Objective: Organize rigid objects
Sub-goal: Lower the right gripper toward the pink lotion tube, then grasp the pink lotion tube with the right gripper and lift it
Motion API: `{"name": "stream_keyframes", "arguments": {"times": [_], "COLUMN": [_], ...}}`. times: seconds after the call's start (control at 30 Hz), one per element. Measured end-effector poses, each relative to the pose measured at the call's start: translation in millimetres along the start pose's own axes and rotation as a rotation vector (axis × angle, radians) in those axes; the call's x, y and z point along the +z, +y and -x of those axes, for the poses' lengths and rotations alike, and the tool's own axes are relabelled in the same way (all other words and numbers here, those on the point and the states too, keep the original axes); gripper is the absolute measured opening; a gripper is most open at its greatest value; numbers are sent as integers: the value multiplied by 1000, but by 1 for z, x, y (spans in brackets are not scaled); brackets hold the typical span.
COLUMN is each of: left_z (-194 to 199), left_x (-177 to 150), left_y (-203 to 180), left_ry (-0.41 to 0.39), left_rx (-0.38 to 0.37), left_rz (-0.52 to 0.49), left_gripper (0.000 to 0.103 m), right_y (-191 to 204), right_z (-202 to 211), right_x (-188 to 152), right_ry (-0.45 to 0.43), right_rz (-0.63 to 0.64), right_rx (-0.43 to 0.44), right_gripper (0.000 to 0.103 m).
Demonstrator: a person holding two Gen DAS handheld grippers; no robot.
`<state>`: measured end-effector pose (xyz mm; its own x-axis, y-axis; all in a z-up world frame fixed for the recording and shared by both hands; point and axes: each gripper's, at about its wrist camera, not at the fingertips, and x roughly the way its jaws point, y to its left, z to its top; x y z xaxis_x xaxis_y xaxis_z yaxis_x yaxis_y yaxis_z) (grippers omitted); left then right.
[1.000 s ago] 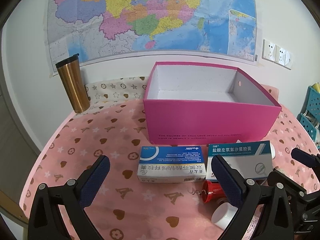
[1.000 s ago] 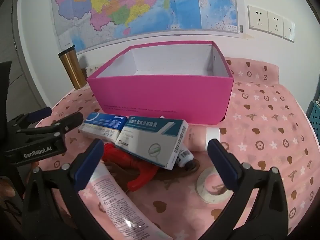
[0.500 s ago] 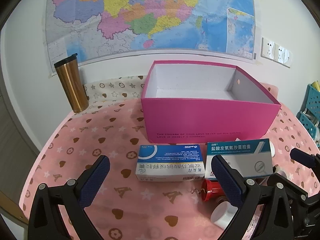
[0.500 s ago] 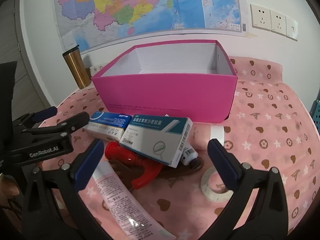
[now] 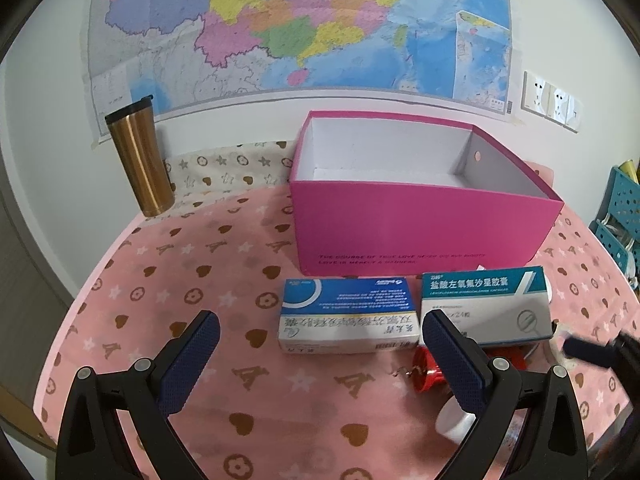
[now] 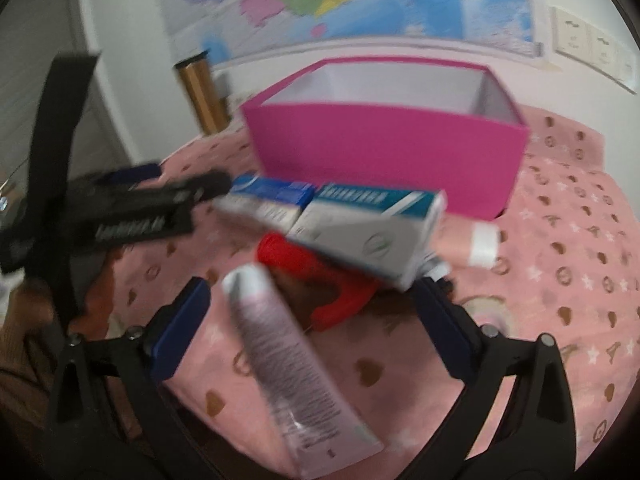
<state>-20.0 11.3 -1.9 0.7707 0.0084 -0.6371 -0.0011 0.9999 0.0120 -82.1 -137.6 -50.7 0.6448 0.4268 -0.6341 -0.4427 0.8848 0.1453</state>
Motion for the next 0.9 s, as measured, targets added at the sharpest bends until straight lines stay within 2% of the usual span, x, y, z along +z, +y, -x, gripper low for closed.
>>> {"name": "stream_keyframes", "arguments": {"times": [0.13,0.23,0.3,0.43,0.67,0.9], "left_z": [0,0,0,-3,1,11], "left_x": [-3,-5,-6,-8,-8,-4], "left_y": [4,5,5,7,9,9], "left_ry": [5,9,13,27,26,-4], "left_rx": [-10,-24,-28,-42,-134,-206], "left_rz": [2,0,-2,2,-4,-10], "left_gripper": [103,103,103,103,103,103], "right_y": [14,18,18,16,9,-2], "right_z": [-13,-24,-35,-40,-15,-6], "right_x": [-11,-17,-18,-19,-10,8], "right_ry": [83,119,149,156,104,59], "right_rz": [38,33,42,46,28,-7], "right_rx": [58,107,104,136,222,253], "right_gripper": [72,59,56,42,41,41]}}
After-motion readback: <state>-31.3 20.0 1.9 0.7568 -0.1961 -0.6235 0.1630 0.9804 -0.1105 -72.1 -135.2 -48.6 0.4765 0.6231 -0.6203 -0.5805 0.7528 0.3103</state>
